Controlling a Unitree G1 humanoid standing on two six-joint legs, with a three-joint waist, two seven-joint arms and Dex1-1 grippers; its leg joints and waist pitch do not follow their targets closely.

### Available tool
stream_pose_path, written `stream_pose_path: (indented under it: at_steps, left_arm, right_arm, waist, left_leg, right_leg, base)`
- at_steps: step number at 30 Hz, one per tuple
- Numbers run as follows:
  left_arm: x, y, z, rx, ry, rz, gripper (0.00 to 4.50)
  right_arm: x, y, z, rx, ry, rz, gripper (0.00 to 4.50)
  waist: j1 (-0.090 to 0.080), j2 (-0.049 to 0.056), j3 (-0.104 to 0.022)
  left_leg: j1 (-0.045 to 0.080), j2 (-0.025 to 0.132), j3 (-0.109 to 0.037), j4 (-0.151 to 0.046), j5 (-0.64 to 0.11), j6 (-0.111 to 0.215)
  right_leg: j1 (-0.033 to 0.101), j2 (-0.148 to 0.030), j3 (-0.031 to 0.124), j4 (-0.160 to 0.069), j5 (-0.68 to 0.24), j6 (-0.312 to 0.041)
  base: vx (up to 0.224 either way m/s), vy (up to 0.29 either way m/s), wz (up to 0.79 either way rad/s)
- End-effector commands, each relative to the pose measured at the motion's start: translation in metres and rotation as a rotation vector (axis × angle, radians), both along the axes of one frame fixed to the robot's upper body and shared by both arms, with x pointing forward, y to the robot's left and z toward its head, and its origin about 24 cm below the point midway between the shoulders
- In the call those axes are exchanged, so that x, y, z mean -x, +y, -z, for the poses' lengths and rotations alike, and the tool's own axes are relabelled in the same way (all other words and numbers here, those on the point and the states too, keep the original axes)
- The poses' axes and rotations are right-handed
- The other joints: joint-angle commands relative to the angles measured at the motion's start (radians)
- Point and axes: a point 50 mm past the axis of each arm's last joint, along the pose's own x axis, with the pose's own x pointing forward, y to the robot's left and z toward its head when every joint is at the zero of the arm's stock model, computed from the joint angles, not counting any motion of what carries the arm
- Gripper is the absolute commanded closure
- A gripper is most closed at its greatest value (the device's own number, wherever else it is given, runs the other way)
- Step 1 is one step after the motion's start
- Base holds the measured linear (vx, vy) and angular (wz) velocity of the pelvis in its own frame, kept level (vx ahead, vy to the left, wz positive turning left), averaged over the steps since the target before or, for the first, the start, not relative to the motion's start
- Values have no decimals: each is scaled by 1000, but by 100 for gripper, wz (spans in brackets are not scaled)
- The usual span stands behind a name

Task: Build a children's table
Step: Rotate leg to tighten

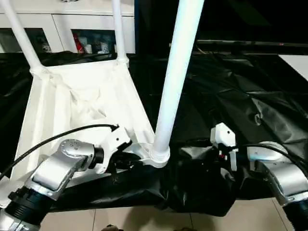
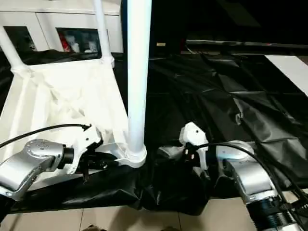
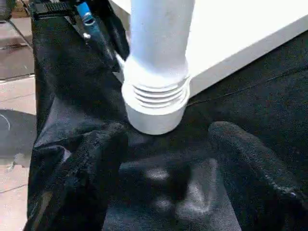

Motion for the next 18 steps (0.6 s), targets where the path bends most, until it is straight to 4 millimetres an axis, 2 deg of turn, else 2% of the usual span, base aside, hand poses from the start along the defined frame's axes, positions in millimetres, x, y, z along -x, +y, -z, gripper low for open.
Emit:
stream_pose_path:
  at_steps: [1, 2, 6, 7, 8, 10, 14, 15, 16, 18]
  left_arm:
    - [-2, 10, -1, -32, -9, -34, 417]
    - [-1, 11, -1, -31, -5, -32, 438]
    - [-3, 6, 0, 6, -32, -29, 447]
    - [-5, 4, 1, 14, -44, -30, 447]
    - [-6, 4, 2, 17, -48, -31, 447]
    - [-15, -6, 5, 51, -91, -23, 447]
    - [-21, -14, 5, 82, -120, 1, 447]
    - [-26, -19, 6, 81, -127, 18, 447]
    - [-26, -20, 6, 81, -127, 20, 450]
    - [-28, -22, 7, 81, -117, 30, 450]
  right_arm:
    - [-1, 1, -4, -4, -6, -9, 131]
    - [-1, 1, -4, -5, -5, -10, 131]
    - [-2, 1, -3, -6, -3, -9, 131]
    - [-3, 1, -3, -6, -3, -8, 131]
    - [-3, 1, -3, -6, -3, -8, 131]
    - [-7, 3, -3, -15, -20, 18, 131]
    - [-13, 5, -3, -38, -43, 65, 131]
    - [-17, 12, -4, -96, -55, 104, 131]
    - [-17, 13, -4, -103, -55, 108, 103]
    - [-20, 18, -4, -141, -63, 129, 96]
  waist:
    - [2, 1, -48]
    - [1, 2, -47]
    - [-1, 0, -47]
    - [-2, -6, -47]
    - [-1, -3, -47]
    - [-3, -8, -44]
    - [2, -5, -47]
    - [0, -6, -47]
    - [-1, -5, -48]
    - [2, -2, -49]
  left_leg:
    - [12, 16, -17, -80, -370, -5]
    - [12, 16, -17, -81, -373, -5]
    - [9, 15, -16, -81, -368, -2]
    - [9, 15, -16, -81, -367, 0]
    - [11, 16, -16, -81, -365, 0]
    - [11, 14, -14, -80, -368, 5]
    - [12, 13, -16, -79, -359, -1]
    - [11, 13, -16, -81, -357, 0]
    - [12, 12, -16, -81, -363, -2]
    - [14, 16, -18, -84, -367, -7]
  right_leg:
    - [26, -45, 35, -107, -459, -127]
    - [25, -45, 35, -108, -464, -126]
    - [25, -45, 35, -109, -465, -120]
    - [25, -45, 35, -110, -468, -118]
    - [24, -46, 36, -110, -472, -115]
    - [21, -45, 36, -118, -501, -103]
    - [19, -50, 35, -120, -535, -86]
    - [19, -49, 35, -120, -532, -85]
    - [17, -48, 34, -119, -528, -87]
    - [18, -50, 35, -117, -511, -93]
  base:
    - [0, 0, 0]
    - [0, 0, 0]
    - [0, 0, 0]
    - [0, 0, 0]
    - [0, 0, 0]
    - [0, 0, 0]
    - [0, 0, 0]
    - [0, 0, 0]
    - [0, 0, 0]
    - [0, 0, 0]
